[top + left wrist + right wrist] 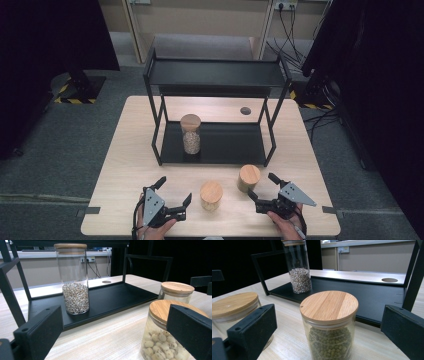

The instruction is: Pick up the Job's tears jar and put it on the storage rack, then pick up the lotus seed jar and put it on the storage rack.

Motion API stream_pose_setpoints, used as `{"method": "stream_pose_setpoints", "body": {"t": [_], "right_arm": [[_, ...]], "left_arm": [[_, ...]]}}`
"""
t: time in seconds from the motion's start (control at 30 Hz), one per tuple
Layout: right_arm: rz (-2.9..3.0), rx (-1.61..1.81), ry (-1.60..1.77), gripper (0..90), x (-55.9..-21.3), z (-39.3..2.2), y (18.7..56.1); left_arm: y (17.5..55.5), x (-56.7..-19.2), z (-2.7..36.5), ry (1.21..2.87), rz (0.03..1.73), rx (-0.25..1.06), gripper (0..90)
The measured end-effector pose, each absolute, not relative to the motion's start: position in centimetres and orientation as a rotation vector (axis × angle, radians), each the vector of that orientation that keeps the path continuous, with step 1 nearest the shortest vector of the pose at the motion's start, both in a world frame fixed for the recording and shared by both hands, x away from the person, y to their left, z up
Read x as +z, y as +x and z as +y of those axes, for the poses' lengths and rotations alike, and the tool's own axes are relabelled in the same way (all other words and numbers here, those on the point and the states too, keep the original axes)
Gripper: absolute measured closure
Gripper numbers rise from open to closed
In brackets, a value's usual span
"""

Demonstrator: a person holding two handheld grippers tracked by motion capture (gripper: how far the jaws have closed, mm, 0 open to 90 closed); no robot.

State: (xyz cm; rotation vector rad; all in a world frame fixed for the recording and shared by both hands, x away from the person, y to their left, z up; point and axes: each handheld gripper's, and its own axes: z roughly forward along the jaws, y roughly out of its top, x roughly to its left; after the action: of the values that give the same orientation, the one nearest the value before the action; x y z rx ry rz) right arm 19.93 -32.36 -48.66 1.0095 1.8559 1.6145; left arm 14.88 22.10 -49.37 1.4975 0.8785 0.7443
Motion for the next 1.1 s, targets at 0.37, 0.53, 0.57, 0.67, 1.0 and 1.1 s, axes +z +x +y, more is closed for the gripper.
{"method": "stream_pose_setpoints", "body": {"t": [0.37,0.53,0.57,0.67,1.0,1.1], "right_arm": [[1.845,1.622,1.006,0.8,-48.6,-32.4,19.8],[1.845,1.626,0.997,0.8,-48.6,-32.4,19.7],[1.843,1.627,0.996,0.8,-48.6,-32.4,19.7],[1.837,1.634,0.992,0.8,-48.5,-32.4,19.5],[1.836,1.682,0.95,0.8,-48.2,-32.3,18.5],[1.848,1.701,0.933,0.8,-48.2,-32.1,18.3]], "left_arm": [[14.8,-49.8,22.3,1.499,0.893,0.749,0.4],[14.8,-49.9,22.3,1.503,0.889,0.747,0.4],[14.8,-49.9,22.3,1.501,0.892,0.745,0.3],[14.9,-50.0,22.4,1.503,0.894,0.752,0.4],[14.9,-50.1,22.6,1.493,0.91,0.752,0.4],[14.9,-50.1,22.6,1.497,0.909,0.753,0.4]]}}
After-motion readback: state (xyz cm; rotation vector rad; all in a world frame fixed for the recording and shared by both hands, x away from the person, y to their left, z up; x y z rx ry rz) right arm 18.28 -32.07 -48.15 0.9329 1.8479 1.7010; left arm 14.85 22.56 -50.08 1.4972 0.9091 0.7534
